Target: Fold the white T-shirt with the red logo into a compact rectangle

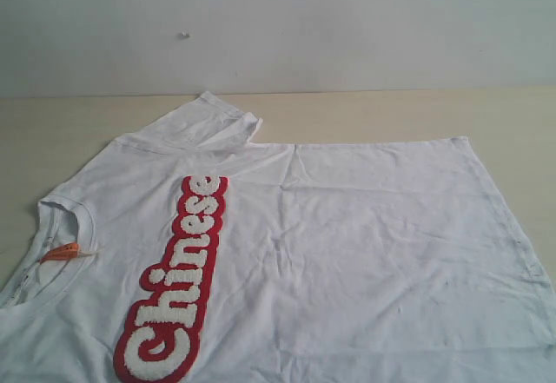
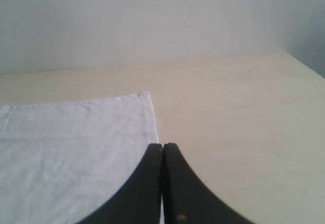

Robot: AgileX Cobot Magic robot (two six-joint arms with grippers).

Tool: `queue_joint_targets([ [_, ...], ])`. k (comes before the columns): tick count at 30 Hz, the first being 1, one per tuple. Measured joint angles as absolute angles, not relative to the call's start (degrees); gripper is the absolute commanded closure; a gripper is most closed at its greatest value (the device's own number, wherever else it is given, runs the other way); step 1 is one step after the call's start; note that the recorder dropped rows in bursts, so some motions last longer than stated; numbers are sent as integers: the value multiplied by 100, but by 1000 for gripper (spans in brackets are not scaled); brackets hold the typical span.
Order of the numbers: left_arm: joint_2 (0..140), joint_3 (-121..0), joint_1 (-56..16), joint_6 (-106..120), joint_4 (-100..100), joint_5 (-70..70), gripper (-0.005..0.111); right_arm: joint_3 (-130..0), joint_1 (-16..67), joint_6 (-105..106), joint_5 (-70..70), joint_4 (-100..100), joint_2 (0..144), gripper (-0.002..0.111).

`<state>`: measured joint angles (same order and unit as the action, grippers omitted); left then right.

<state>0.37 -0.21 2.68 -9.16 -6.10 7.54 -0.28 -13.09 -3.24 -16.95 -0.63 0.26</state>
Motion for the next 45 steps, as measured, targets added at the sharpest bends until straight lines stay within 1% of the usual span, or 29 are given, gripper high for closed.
queue_joint_targets([
  [3,37,-21,268,-1372,-613,995,107,-28,-1309,-324,-1141,0,26,108],
  [9,37,-21,268,-3183,-646,1318,107,-28,-1309,-324,139,768,26,108],
  [12,37,-21,268,-3478,-479,1520,107,-28,-1309,-376,753,1167,26,108],
  [15,37,-152,268,-3703,171,1341,107,-28,-1309,-958,1033,1416,26,108],
  [18,34,-587,268,-4084,954,830,107,-28,-1309,-1387,1045,1485,26,108],
  [20,34,-881,193,-4245,1352,385,107,-61,-1309,-1494,921,1485,26,108],
  [24,311,-1420,-207,-4051,1759,-416,107,-445,-1309,-1583,482,1485,26,108],
  [28,1012,-1898,-707,-3538,1871,-1098,107,-991,-1309,-1195,133,1245,26,108],
  [32,1894,-2356,-1171,-3153,1885,-1727,107,-1586,-1309,-767,-580,1139,26,108],
  [36,2676,-2946,-1475,-2737,1885,-2521,107,-2011,-1309,-454,-1175,1101,234,108],
  [39,3504,-3749,-1740,-2335,1885,-3371,107,-2498,-1309,-125,-1600,1091,771,108],
  [41,3832,-4136,-1871,-2198,1885,-3547,107,-2754,-1280,31,-1830,1091,1224,108],
  [45,4222,-4608,-2152,-1427,1885,-3721,107,-3448,-866,669,-2892,1079,2224,108],
])
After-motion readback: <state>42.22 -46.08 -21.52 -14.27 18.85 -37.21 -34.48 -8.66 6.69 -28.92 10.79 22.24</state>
